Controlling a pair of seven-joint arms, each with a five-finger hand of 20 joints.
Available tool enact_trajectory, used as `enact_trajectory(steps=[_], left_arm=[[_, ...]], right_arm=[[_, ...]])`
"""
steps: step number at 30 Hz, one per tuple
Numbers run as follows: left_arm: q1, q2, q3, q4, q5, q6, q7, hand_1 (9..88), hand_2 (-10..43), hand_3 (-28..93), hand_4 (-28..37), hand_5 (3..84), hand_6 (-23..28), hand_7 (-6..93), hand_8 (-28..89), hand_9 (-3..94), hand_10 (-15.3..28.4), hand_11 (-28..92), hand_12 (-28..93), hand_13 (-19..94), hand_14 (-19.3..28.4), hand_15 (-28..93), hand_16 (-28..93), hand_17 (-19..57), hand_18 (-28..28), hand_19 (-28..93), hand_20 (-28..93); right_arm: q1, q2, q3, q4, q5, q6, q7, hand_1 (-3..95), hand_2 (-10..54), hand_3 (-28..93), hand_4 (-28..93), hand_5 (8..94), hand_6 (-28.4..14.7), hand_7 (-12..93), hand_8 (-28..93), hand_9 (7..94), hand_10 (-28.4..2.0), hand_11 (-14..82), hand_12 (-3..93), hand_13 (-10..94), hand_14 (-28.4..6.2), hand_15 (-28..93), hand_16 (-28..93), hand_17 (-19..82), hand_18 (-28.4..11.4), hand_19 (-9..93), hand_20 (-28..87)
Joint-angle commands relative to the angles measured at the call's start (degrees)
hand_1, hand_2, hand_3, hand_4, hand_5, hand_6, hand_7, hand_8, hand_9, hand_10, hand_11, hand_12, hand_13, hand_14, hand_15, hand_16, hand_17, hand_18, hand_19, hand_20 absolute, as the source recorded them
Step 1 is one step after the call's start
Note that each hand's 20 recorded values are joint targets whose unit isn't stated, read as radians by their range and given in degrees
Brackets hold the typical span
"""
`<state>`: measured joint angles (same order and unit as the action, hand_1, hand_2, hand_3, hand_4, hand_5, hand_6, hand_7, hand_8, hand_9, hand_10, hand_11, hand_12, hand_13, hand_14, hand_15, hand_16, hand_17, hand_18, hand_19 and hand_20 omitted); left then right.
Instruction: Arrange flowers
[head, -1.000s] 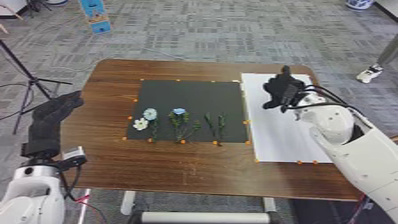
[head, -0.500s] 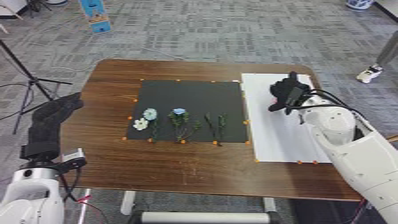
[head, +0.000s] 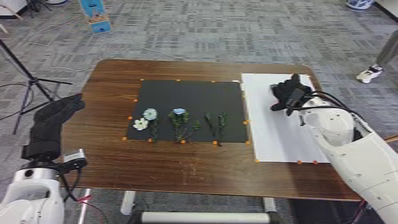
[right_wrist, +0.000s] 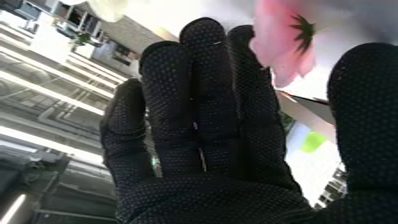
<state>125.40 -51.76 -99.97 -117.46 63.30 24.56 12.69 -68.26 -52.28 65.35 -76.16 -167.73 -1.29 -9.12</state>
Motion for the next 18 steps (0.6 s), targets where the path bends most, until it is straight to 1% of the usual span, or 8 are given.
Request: enact_trajectory(steps=[1,4,5,7,10,11,13,18], left_arm=[[0.9,-0.47,-0.05,-0.85,0.62,-0.7,-0.76,25.3,2.6,73,-26.1,45.6,2.5,16.5,-9,46.9,11.9,20,12,32,12.0,9,0,4.7,4.4,1,14],[0.5,-0.38,0.11,-0.67,0.31,-0.64,-0.45,25.3,2.6,73,-26.1,45.6,2.5,16.4,-9,46.9,11.9,20,12,32,12.0,9,0,4.7,4.5,1,14],[0.5,-0.36,0.09,-0.76,0.26,-0.61,-0.36,25.3,2.6,73,-26.1,45.6,2.5,16.5,-9,46.9,11.9,20,12,32,12.1,9,0,4.6,4.5,1,14],[0.1,-0.31,-0.01,-0.69,0.77,-0.87,-0.48,25.3,2.6,73,-26.1,45.6,2.5,16.5,-9,46.9,11.9,20,12,32,12.1,9,0,4.6,4.5,1,14],[0.3,-0.32,-0.14,-0.82,0.34,-0.74,-0.52,25.3,2.7,73,-26.2,45.7,2.6,16.6,-9,46.9,11.9,20,12,32,12.1,9,0,4.6,4.5,1,14],[0.1,-0.3,-0.16,-0.78,0.58,-0.97,-0.7,25.2,2.7,73,-26.1,45.7,2.5,16.7,-9,46.9,11.9,20,12,32,12.1,9,0,4.6,4.5,1,14],[0.2,-0.29,-0.26,-0.81,0.56,-1.19,-0.76,25.2,2.7,73,-26.1,45.7,2.5,16.8,-9,46.9,11.9,20,12,32,12.1,9,0,4.6,4.6,1,14],[0.4,-0.54,-0.43,-0.99,0.45,-1.1,-0.75,25.2,2.7,73,-26.2,45.7,2.6,16.8,-9,46.7,11.9,20,12,33,12.1,9,0,4.6,4.7,1,14]], right_arm=[[0.9,1.3,0.0,-1.1,-4.4,0.4,1.4,30.6,-5.4,65,-23,67.1,2.1,27,-12,74.9,-13.2,28.1,26.0,58,-16.1,59,37,23,-23.4,68,62],[0.7,1.3,0.0,-0.6,-5.3,-0.1,1.0,30.7,-5.5,65,-23,67.0,2.1,27,-12,74.8,-13.3,28.0,26.0,58,-16.1,59,37,23,-23.3,68,62],[0.6,1.1,0.1,-0.4,-5.4,-0.1,0.8,30.7,-5.7,65,-23,67.0,2.1,27,-12,74.9,-13.3,28.0,26.0,58,-16.1,59,37,23,-23.4,68,62],[0.2,0.8,0.3,-0.4,-5.6,-0.6,0.7,31.1,-5.7,65,-23,67.4,2.1,28,-12,75.1,-13.3,28.1,25.9,58,-16.1,59,37,23,-23.4,68,62],[-0.5,0.7,0.4,-0.8,-5.9,-1.9,0.0,32.0,-5.6,65,-23,69.1,2.6,28,-13,76.7,-13.1,28.7,26.0,59,-16.0,59,37,23,-23.4,69,62],[-0.8,0.7,0.5,-1.0,-6.1,-2.6,-0.3,32.1,-5.6,65,-23,69.8,2.5,28,-12,77.4,-13.0,29.2,26.2,59,-16.0,59,37,24,-23.5,69,62],[-1.2,0.8,0.5,-1.2,-6.3,-3.3,-0.5,31.8,-6.1,65,-23,70.9,2.4,28,-12,78.3,-13.0,30.4,26.7,60,-16.0,59,37,24,-23.6,69,63],[-2.4,0.7,1.0,-1.7,-6.5,-6.3,-1.0,31.7,-6.4,65,-23,72.1,2.1,28,-12,79.0,-13.1,31.9,27.1,60,-16.1,60,37,24,-23.7,70,63]])
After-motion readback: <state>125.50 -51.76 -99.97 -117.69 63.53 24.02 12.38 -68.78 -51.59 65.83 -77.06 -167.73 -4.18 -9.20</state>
